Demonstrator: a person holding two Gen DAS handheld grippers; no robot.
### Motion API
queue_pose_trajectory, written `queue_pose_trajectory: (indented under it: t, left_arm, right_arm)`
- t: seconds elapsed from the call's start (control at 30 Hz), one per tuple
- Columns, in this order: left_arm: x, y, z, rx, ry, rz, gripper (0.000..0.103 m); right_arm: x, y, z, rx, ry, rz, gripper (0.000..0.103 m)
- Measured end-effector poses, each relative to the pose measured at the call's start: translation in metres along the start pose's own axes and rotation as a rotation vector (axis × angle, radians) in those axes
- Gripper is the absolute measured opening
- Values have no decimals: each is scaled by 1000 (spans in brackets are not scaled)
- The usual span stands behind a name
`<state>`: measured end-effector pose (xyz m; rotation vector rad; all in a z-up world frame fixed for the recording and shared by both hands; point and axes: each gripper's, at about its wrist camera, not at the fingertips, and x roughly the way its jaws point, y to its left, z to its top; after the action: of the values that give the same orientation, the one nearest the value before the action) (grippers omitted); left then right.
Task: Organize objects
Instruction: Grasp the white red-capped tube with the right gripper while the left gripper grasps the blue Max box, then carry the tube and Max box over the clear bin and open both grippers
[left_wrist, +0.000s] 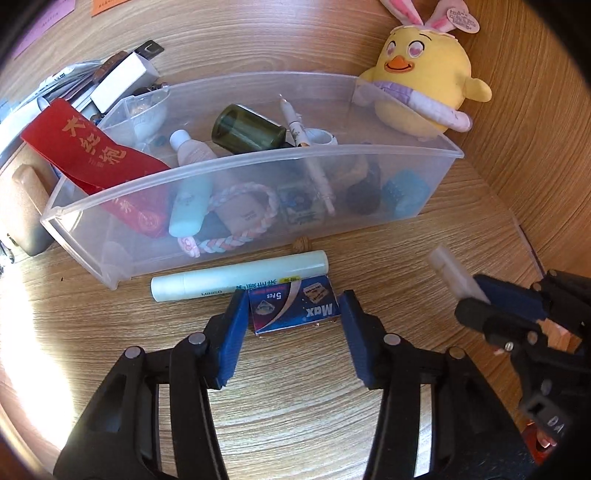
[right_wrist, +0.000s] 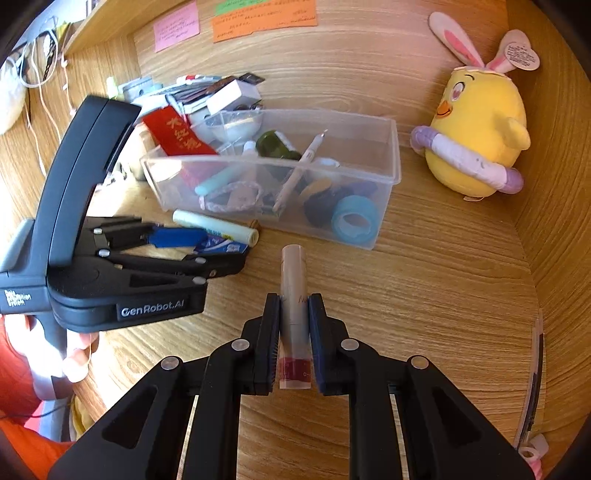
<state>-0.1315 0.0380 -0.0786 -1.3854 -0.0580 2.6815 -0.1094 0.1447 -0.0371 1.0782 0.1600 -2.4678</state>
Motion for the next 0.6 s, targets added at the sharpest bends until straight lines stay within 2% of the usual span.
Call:
queue_pose_trajectory:
  t: [0.17,0.37,0.6]
  left_arm:
    - [-7,3,-4,-18,-7,-26,50]
    - [-35,8,-7,-17,-91,-20,50]
    - [-63,17,5,-31,-184,-6,50]
  right_arm:
    - [-5,-3,8,27,-29,7,14]
    - [-9,1,19,24,-64,9,14]
    - [-15,13,39,13,-125,34,14]
